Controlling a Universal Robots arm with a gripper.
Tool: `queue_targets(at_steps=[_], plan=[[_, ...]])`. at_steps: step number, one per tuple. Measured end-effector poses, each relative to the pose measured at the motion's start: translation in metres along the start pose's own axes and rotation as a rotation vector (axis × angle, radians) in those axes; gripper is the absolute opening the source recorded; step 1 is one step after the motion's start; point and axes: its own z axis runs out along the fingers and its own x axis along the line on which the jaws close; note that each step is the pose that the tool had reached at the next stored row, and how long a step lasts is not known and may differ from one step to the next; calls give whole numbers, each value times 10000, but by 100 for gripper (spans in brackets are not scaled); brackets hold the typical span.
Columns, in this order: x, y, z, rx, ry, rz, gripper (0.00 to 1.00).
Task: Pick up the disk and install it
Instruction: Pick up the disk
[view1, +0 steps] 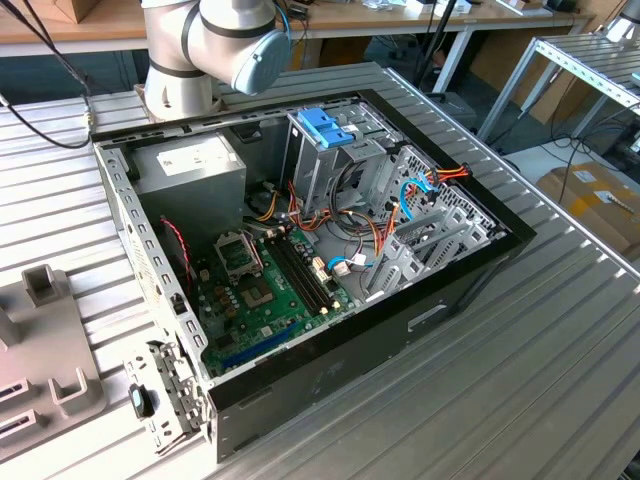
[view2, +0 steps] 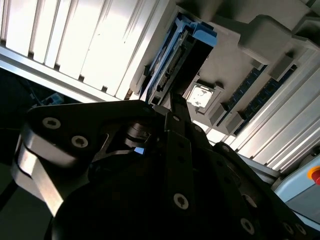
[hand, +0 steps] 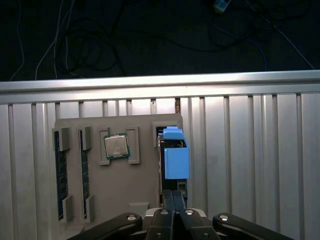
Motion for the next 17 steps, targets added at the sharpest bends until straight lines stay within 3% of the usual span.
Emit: queue_targets(at_steps=[10, 14, 16, 17], plan=[[0, 0, 3, -1, 0, 0, 11], [0, 0, 4, -1, 0, 0, 36], [0, 0, 4, -1, 0, 0, 42], [0, 0, 5, -1, 0, 0, 53]])
